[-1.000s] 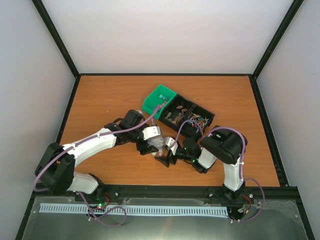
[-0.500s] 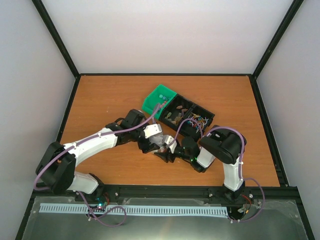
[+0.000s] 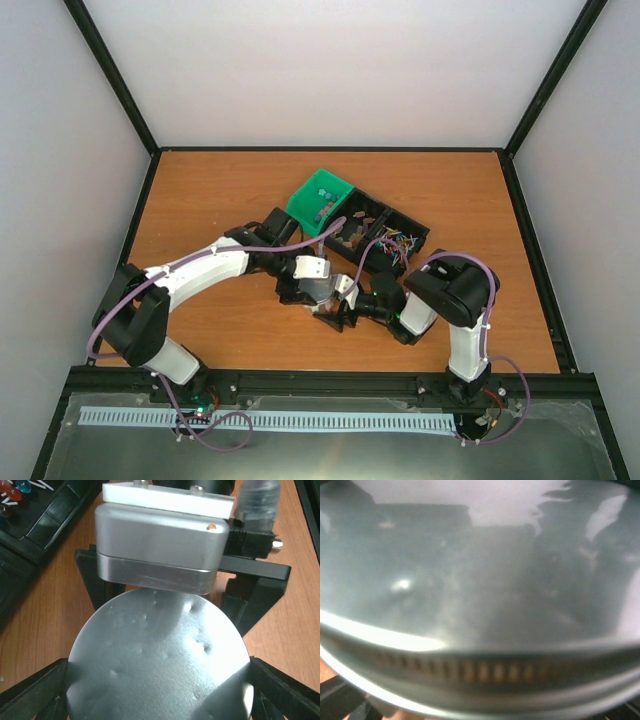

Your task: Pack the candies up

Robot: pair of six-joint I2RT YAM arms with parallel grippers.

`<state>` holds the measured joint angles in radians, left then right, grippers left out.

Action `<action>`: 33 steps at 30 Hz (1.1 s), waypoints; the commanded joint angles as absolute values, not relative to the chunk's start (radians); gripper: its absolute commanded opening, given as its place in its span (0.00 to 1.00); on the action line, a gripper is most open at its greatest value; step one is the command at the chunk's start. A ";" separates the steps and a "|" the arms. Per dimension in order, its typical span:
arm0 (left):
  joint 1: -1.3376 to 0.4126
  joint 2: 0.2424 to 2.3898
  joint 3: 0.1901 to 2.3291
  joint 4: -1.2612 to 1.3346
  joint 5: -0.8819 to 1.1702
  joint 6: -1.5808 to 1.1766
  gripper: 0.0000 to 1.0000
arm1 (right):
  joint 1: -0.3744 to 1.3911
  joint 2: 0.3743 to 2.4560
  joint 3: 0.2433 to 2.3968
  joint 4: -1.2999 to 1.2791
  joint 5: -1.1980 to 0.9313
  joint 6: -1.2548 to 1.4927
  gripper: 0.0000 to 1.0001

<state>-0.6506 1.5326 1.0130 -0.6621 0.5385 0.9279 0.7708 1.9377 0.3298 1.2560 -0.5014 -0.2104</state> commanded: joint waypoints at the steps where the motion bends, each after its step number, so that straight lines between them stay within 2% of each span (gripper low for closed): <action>1: -0.657 1.544 0.940 -0.684 0.493 0.734 0.72 | 0.744 1.886 0.323 1.279 -0.485 -0.220 0.98; 7: -0.662 1.468 0.873 -0.462 0.396 0.356 0.72 | 0.779 1.887 0.318 1.291 -0.367 -0.160 1.00; 16: -0.713 1.446 0.838 -0.418 0.366 0.251 0.72 | 0.810 1.947 0.371 1.290 -0.287 -0.142 0.97; 21: -0.713 1.448 0.844 -0.476 0.370 0.439 0.74 | 0.810 1.941 0.348 1.290 -0.294 -0.180 0.86; 29: -0.683 1.535 0.936 -0.797 0.530 0.953 0.74 | 0.809 1.917 0.294 1.314 -0.371 -0.219 0.74; 33: -0.662 1.604 1.022 -0.939 0.564 1.141 0.73 | 0.805 1.916 0.280 1.325 -0.423 -0.261 0.71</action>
